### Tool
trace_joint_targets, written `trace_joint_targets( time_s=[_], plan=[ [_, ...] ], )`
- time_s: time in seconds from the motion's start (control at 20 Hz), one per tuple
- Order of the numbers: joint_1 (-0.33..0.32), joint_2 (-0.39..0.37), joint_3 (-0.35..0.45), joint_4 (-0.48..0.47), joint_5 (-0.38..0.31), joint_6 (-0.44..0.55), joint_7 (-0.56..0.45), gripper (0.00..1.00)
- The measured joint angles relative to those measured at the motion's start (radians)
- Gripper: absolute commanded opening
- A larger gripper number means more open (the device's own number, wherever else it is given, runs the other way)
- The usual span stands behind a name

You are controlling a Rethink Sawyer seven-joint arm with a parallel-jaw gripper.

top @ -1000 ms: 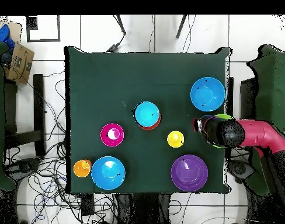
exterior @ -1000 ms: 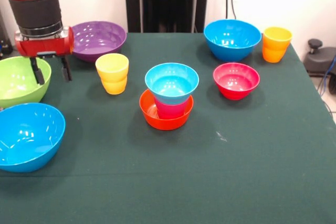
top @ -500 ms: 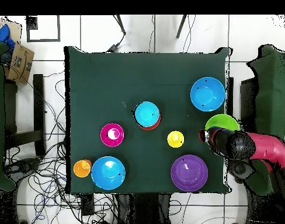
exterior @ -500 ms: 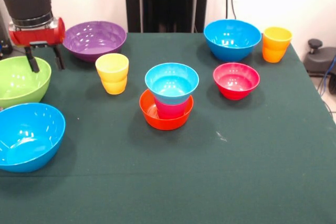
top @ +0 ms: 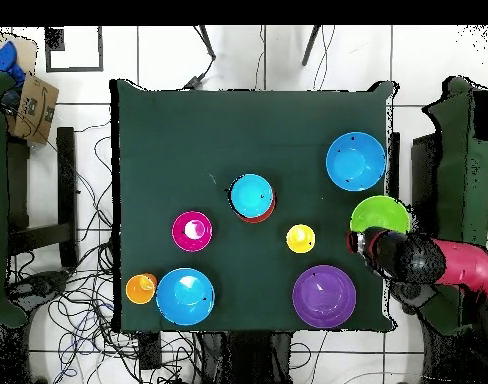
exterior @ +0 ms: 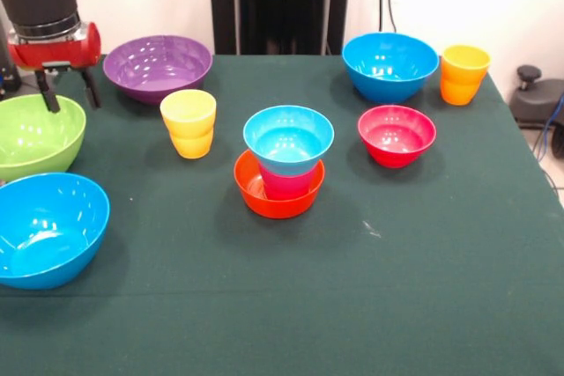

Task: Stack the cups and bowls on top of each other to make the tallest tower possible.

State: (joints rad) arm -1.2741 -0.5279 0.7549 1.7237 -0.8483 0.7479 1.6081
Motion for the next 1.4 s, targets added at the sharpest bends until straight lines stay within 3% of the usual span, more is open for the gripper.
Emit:
trace_joint_targets(
  time_s=[1.4],
  plan=[
    [-0.022,0.015,0.0,0.041,-0.027,-0.034,0.0,1.0]
  ],
)
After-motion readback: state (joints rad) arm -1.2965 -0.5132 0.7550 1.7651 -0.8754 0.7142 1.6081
